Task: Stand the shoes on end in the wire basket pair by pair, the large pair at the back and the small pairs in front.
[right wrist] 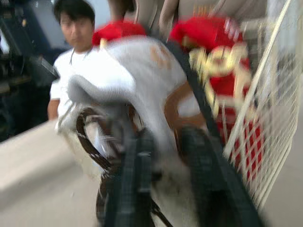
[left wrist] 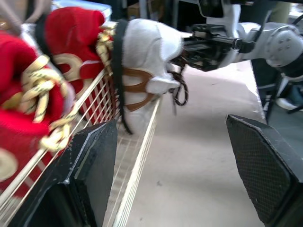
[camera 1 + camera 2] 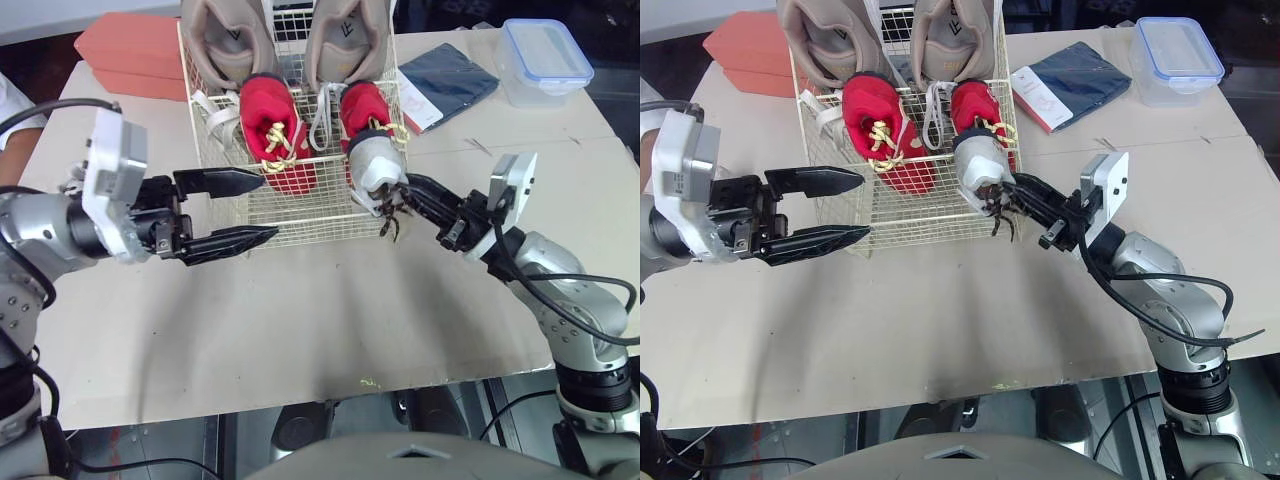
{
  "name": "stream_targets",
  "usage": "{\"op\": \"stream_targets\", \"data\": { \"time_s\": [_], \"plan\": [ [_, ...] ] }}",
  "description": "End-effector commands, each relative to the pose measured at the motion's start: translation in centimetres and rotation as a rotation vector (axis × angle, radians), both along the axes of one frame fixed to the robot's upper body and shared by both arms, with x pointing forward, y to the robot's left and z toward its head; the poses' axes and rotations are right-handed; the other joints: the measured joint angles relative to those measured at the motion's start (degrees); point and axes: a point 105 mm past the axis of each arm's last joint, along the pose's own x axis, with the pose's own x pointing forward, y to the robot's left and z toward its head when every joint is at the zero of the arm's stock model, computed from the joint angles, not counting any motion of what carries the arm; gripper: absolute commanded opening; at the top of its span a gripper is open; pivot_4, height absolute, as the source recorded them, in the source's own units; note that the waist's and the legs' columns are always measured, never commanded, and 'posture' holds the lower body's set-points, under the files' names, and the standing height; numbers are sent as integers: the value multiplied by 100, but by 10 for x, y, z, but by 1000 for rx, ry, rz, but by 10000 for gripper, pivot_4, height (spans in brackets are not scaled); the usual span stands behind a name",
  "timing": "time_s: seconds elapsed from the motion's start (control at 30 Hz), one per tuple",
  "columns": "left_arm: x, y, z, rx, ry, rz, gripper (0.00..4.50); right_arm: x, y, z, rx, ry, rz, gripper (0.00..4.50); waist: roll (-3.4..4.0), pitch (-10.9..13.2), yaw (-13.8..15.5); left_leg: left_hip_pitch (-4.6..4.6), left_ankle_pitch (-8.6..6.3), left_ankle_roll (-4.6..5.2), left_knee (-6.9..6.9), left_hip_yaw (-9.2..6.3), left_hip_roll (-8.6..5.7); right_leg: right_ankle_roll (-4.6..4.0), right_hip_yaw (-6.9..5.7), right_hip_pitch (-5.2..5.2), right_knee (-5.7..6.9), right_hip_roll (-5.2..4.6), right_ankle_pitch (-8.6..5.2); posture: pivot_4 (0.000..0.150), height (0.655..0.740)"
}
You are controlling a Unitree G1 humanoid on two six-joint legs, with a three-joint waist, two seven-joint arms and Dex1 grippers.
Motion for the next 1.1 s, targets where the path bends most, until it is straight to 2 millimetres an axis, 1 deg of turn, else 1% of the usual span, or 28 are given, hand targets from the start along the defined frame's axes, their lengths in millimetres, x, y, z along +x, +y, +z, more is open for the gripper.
{"op": "stream_targets", "data": {
  "time_s": [0.03, 0.07, 0.1, 0.13, 0.17, 0.23, 0.27, 0.3, 0.37, 0.43, 0.5, 0.57, 0.67, 0.73, 0.87, 0.97, 1.03, 1.1],
  "plan": [
    [1, 14, 18, -25, -110, 69, 39945, -6, -12, 14, -17, -31, 50, 27087, 0, 0, 8, 0, 0, 0, 0, 0, 0, 0, 0, 0, 0, 0, 0, 1500, 7400],
    [3, 21, 20, -36, -124, 97, 39945, -8, -16, 19, -30, -37, 75, 33083, 1, 1, 11, -1, 0, 0, 1, 0, 0, 0, -1, 0, 0, 0, 0, 1500, 7400],
    [7, 32, 22, -43, -152, 157, 39945, -11, -22, 24, -56, -52, 103, 37163, 5, 3, 7, 0, 0, 0, 1, 0, 0, 0, -1, 0, 0, -1, 0, 1500, 7400],
    [10, 40, 23, -46, -171, 200, 39945, -14, -26, 28, -75, -61, 124, 44058, 6, 4, 8, 0, 0, 1, 0, 2, 0, 0, 1, 0, -1, -1, 0, 1500, 7400],
    [13, 48, 23, -41, -191, 244, 39945, -16, -30, 32, -99, -79, 142, 44676, 5, 4, 7, 1, -1, 1, -1, 2, 0, 0, 0, 2, -1, 0, 0, 1500, 7400],
    [21, 79, 26, -65, -248, 397, 39945, -19, -33, 53, -183, -188, 175, 44676, 11, 7, -3, 1, -1, 2, -3, 2, 1, 0, 0, 1, -2, 0, 0, 1500, 7400],
    [24, 94, 26, -80, -265, 461, 39945, -19, -32, 66, -212, -242, 188, 44676, 19, 12, -19, 2, -2, 4, -3, 4, 1, 0, 1, 1, -2, -1, 0, 1500, 7400],
    [26, 105, 27, -99, -280, 503, 39945, -18, -29, 76, -227, -278, 193, 44676, 19, 12, -31, 3, -7, 12, -2, 10, 1, 0, 5, 0, -1, 0, 0, 1500, 7400],
    [35, 131, 26, -134, -325, 629, 39945, -15, -17, 92, -254, -357, 203, 44676, 17, 10, -16, 14, -8, 15, -6, 12, 5, -1, 6, 3, 1, 3, 0, 1500, 7400],
    [42, 154, 18, -140, -327, 728, 39945, -15, -2, 102, -286, -425, 236, 44676, 0, 1, 3, 11, -7, 13, -10, -2, 6, -1, -7, 4, 0, 2, 0, 1500, 7400],
    [47, 174, 8, -142, -319, 810, 39945, -17, 12, 112, -285, -487, 276, 44676, 0, 2, 5, 7, -1, 0, -10, -4, 4, -1, -10, 2, -3, -1, 0, 1500, 7400],
    [49, 191, 2, -177, -322, 880, 39945, -18, 21, 124, -255, -546, 291, 44676, -3, 1, 14, -12, -1, 0, -3, -4, 0, -1, -10, -8, -10, -9, 1, 1500, 7400],
    [51, 215, -7, -206, -323, 997, 39945, -20, 27, 132, -239, -592, 315, 44676, -24, -6, 22, -28, -1, -1, 2, -7, -5, 1, -14, -14, -20, -13, 2, 1500, 7400],
    [52, 229, -19, -203, -296, 1062, 39945, -20, 30, 135, -229, -614, 323, 44676, -27, -8, 21, -31, -1, -1, 0, -18, -4, 0, -25, -13, -29, -13, 2, 1500, 7400],
    [55, 246, -40, -177, -235, 1140, 39945, -17, 32, 136, -232, -632, 318, 44676, -26, -8, 5, -31, -1, -2, -4, -21, -4, 0, -27, -13, -27, -13, 2, 1500, 7400],
    [56, 258, -50, -151, -201, 1194, 39945, -16, 32, 135, -234, -626, 317, 44676, -26, -8, -2, -31, -1, -2, -3, -24, -4, 0, -30, -16, -20, -11, 2, 1500, 7400],
    [53, 273, -54, -164, -177, 1275, 39945, -16, 32, 135, -225, -616, 316, 44676, -28, -9, -7, -31, 0, -2, -2, -23, -5, 0, -28, -21, -9, -11, 2, 1500, 7400],
    [51, 282, -58, -153, -164, 1325, 39945, -17, 32, 135, -222, -611, 315, 44676, -29, -9, -26, -31, -1, -2, -1, -23, -4, 0, -28, -25, -3, -10, 2, 1500, 7400]
  ]
}}
